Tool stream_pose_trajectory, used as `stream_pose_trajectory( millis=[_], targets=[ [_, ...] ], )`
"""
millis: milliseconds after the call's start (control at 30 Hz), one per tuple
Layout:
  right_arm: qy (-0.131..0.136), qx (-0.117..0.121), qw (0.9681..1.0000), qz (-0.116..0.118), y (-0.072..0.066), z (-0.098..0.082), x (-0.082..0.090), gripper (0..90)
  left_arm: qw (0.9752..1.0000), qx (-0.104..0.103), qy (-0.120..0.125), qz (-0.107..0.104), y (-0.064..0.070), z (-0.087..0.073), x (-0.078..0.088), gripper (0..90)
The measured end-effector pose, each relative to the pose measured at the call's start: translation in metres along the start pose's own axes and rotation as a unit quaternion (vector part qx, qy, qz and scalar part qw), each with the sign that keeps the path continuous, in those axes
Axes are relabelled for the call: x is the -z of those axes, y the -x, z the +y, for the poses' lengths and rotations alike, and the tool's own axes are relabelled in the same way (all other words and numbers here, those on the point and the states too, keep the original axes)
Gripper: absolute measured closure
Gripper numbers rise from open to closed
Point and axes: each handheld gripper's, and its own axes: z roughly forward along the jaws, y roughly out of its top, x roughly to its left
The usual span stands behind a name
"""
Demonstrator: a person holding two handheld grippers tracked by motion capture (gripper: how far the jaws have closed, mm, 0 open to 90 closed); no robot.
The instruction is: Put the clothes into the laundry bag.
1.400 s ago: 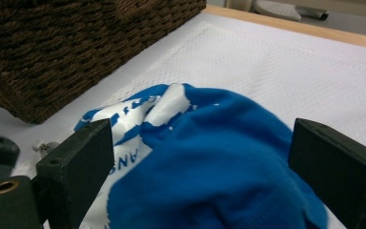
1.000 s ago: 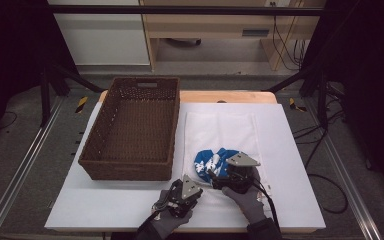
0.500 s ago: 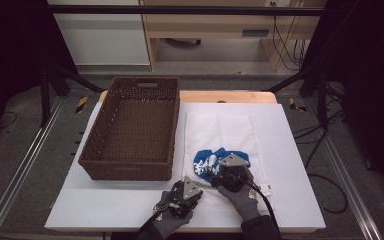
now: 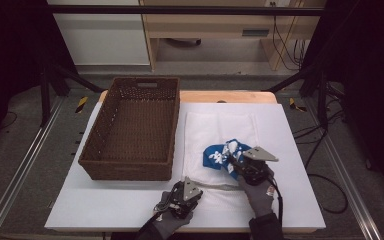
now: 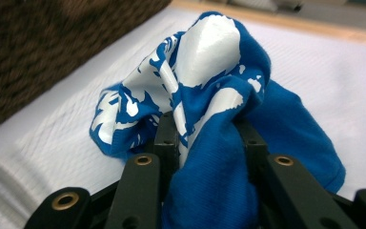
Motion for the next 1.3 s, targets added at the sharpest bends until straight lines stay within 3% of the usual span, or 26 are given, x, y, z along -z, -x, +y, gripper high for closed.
stream_pose_trajectory(
  millis=[100,133,167,267,400,433,500,533,767,867,933,1067,1233,1300],
  targets=[
    [0.027,-0.01,0.9994,-0.017,0.018,0.008,0.018,69.2,1.0,0.001,0.001,-0.001,0.0,0.0,0.0,90.0],
    [0.027,-0.01,0.9994,-0.017,0.018,0.008,0.018,69.2,1.0,0.001,0.001,-0.001,0.0,0.0,0.0,90.0],
    [0.038,-0.015,0.9986,-0.033,0.032,0.013,0.03,69.1,1.0,0.001,-0.001,-0.002,-0.001,0.0,0.0,90.0],
    [0.046,-0.02,0.9974,-0.051,0.046,0.015,0.041,69.1,1.0,0.001,0.0,-0.002,-0.001,0.0,0.0,90.0],
    [0.046,-0.023,0.9965,-0.067,0.059,0.013,0.049,69.0,1.0,0.001,0.001,-0.001,-0.001,0.0,0.0,90.0],
    [0.038,-0.028,0.9958,-0.079,0.067,0.007,0.05,68.8,1.0,0.0,0.001,-0.001,0.0,0.0,0.0,89.9],
    [0.034,-0.028,0.9955,-0.083,0.07,0.004,0.049,68.8,1.0,0.0,0.001,-0.001,0.0,0.0,0.0,89.9],
    [0.018,-0.034,0.9952,-0.09,0.076,-0.007,0.044,68.4,1.0,0.0,0.001,-0.001,0.0,0.0,0.0,89.9],
    [-0.032,-0.04,0.9934,-0.103,0.084,-0.035,0.024,64.9,1.0,-0.002,0.0,0.0,0.0,0.0,0.0,89.9],
    [-0.042,-0.045,0.9924,-0.106,0.084,-0.044,0.017,59.0,1.0,-0.002,0.0,0.0,0.0,0.0,0.0,89.9],
    [-0.048,-0.042,0.9928,-0.101,0.082,-0.047,0.013,50.0,1.0,-0.002,0.0,0.0,0.0,0.0,0.0,89.9],
    [-0.033,-0.035,0.9932,-0.106,0.08,-0.044,0.016,31.8,1.0,-0.003,0.0,0.002,0.001,0.0,0.0,89.8],
    [-0.004,-0.033,0.9934,-0.11,0.081,-0.037,0.03,26.7,1.0,-0.005,-0.004,0.002,0.001,0.002,0.0,89.5],
    [0.025,-0.033,0.9936,-0.106,0.079,-0.028,0.043,26.2,1.0,-0.005,-0.003,0.005,0.001,0.002,0.0,89.5]
  ],
)
